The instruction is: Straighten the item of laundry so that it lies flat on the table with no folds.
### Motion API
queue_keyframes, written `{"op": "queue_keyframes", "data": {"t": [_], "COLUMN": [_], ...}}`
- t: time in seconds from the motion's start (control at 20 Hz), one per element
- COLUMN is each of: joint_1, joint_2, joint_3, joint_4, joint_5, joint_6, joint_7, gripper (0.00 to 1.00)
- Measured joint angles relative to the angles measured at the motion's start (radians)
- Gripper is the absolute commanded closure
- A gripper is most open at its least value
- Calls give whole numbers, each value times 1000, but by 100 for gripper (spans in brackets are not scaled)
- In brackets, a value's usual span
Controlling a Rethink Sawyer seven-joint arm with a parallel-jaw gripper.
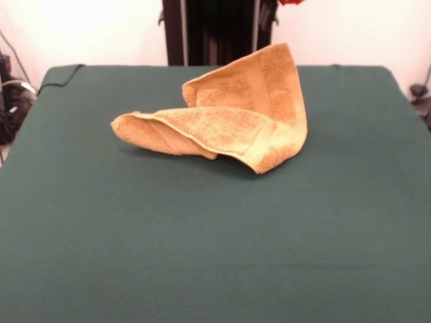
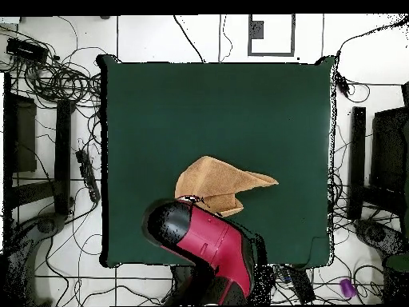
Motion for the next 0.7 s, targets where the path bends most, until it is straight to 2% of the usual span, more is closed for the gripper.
{"op": "queue_keyframes", "data": {"t": [0.35,0.7], "joint_1": [-2,-15], "joint_2": [-47,-106], "joint_3": [-18,-19], "joint_4": [-4,-1], "joint_5": [-137,-203], "joint_6": [0,-34], "joint_7": [0,0], "gripper": [100,100]}}
